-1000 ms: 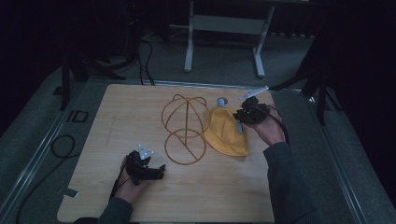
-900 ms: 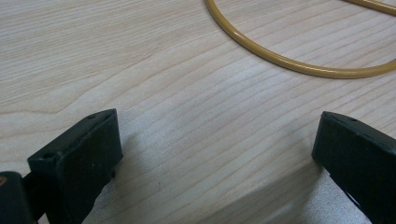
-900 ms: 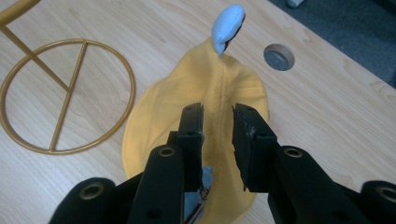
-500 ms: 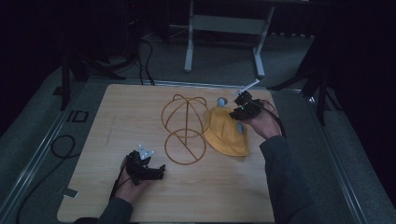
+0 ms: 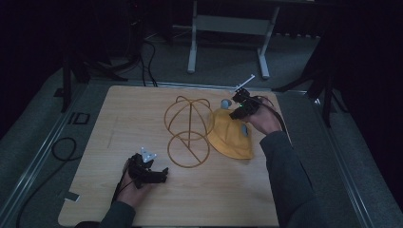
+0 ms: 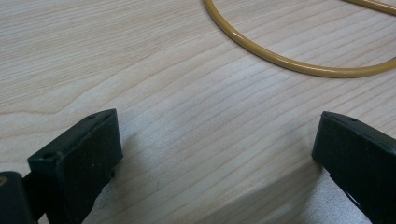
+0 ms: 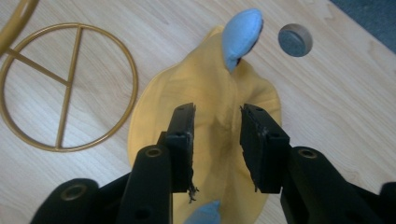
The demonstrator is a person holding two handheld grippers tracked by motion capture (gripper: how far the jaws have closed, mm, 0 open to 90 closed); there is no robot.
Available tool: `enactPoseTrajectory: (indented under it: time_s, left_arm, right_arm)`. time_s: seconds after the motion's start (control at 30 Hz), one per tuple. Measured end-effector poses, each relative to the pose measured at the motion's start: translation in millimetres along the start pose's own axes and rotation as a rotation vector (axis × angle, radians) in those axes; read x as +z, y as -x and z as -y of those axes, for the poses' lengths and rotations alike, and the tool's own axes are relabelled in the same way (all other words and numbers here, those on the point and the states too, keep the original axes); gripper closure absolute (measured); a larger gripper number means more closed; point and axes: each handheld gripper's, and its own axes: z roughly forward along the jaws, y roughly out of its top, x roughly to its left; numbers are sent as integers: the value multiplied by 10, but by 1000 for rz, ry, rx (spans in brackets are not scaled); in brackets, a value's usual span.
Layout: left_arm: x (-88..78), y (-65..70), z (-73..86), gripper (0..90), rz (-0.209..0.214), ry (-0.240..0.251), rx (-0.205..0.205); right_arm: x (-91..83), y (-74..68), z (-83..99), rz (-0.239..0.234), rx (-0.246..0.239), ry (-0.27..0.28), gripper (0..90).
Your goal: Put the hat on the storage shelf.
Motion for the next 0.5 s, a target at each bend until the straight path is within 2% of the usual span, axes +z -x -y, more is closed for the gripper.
enactPoseTrajectory:
  time_s: [0.1, 0.37, 0.5]
  left_arm:
    - [0, 0, 0, 15, 0, 0, 0]
    - [0, 1, 0, 15, 2, -1, 2]
    - [-2, 1, 0, 15, 3, -2, 4]
  right_arm:
    - [19, -10, -60, 0, 1, -17, 637]
    - [142, 1, -194, 7, 17, -109, 618]
    - [238, 53, -224, -1, 47, -170, 622]
